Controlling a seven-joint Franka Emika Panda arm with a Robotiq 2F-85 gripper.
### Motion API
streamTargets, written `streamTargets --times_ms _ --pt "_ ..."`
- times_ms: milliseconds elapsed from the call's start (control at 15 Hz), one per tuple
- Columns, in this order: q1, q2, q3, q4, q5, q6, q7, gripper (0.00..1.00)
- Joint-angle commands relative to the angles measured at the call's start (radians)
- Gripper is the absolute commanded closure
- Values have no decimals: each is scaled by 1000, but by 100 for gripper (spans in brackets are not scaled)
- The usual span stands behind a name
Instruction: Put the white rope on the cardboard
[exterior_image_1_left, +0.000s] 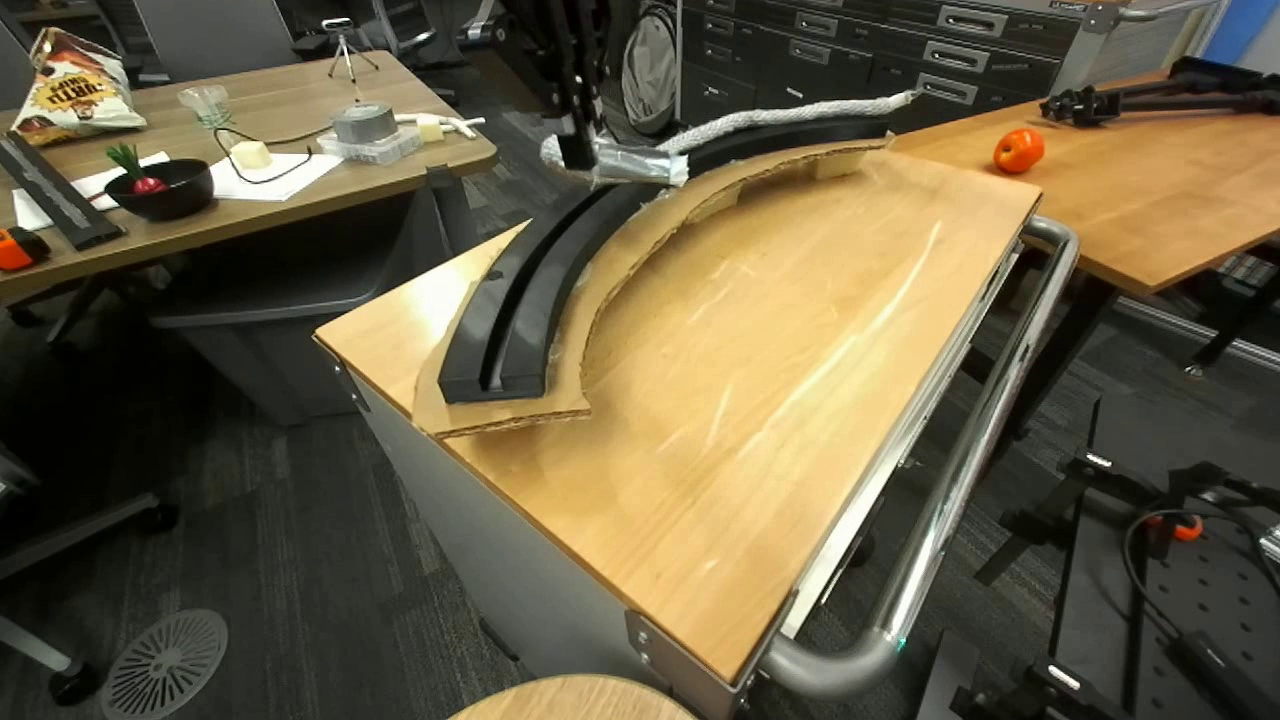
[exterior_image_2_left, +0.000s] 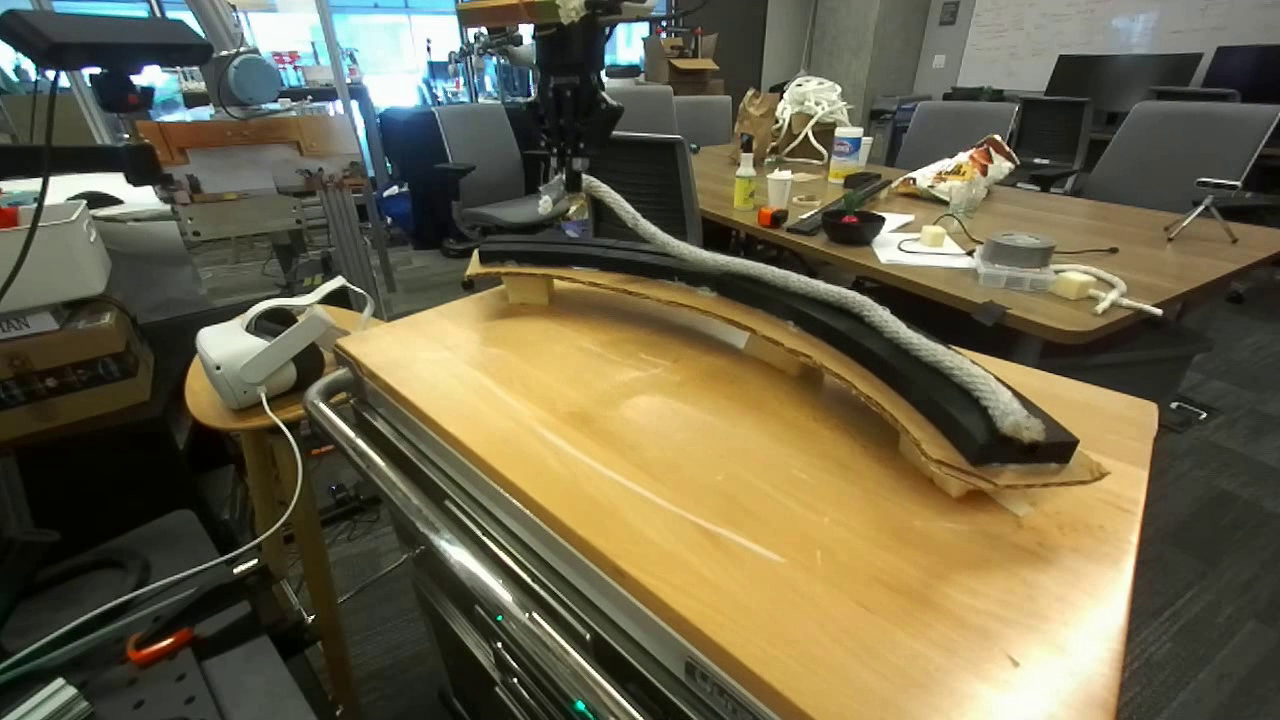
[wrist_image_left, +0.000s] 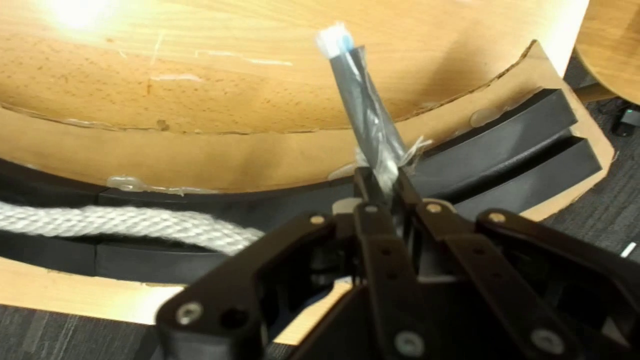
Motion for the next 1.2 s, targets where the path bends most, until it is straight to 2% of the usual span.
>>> streamTargets --times_ms 0,267,733,800,867,1133 --pt "31 65 8 109 13 -83 32 98" --pt "53 115 0 151 13 -111 76 98" --pt "53 167 -4 196 37 -110 124 97" --pt "52 168 -3 199 44 -108 125 66" --pt "48 162 -2 195 53 -102 118 65" --pt "19 132 12 200 150 -98 100 35"
